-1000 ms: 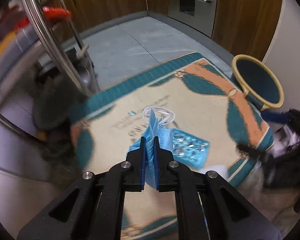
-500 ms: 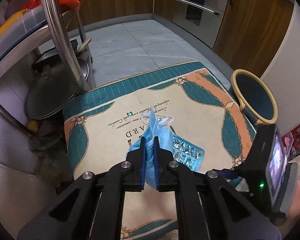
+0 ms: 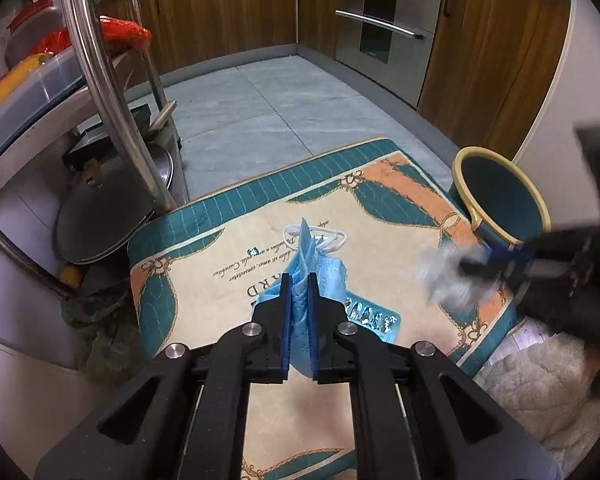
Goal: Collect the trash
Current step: 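Grasp the blue face mask with the left tool while the right tool grasps the white tissue, then carry the face mask and tissue over the teal bin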
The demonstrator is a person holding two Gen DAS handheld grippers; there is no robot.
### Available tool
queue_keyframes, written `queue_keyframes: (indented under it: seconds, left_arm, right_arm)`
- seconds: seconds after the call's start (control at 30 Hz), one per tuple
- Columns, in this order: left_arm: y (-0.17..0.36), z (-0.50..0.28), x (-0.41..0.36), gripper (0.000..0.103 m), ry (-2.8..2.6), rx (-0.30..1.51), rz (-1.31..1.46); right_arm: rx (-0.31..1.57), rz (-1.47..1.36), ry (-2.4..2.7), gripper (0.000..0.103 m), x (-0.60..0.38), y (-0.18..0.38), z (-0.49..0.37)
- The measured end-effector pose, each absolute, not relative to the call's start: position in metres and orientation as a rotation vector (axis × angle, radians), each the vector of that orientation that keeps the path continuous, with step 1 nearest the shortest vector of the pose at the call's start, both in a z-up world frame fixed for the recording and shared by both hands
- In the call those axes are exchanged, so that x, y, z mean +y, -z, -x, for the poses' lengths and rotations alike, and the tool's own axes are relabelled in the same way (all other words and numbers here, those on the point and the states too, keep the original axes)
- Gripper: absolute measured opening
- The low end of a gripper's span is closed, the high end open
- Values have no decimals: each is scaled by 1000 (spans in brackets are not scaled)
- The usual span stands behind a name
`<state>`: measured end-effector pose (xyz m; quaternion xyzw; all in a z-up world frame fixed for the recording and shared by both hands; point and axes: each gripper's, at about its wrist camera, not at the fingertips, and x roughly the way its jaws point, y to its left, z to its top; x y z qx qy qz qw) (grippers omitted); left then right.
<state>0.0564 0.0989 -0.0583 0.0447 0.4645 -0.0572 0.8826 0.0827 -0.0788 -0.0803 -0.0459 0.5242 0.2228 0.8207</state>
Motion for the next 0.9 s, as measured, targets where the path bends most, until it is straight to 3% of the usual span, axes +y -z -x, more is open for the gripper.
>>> queue_keyframes:
  seconds: [0.2,0.4,0.53,0.9]
  left_arm:
    - [53,-62,89,7,143,941,-99]
    - [45,-79,54,6,207,915,-115]
    - [40,-94,13,7,292,891,-123]
    - [68,-132,-126,7,514,913,-218]
  right_arm:
    - [1018,100,-341,15,-147,40,-132]
    - [1089,-168,-258,15,-214,71,-155]
    - [1040,-91,-212,15,-233,66,-154]
    - [1117,-159,-47,15,-327,98,-163]
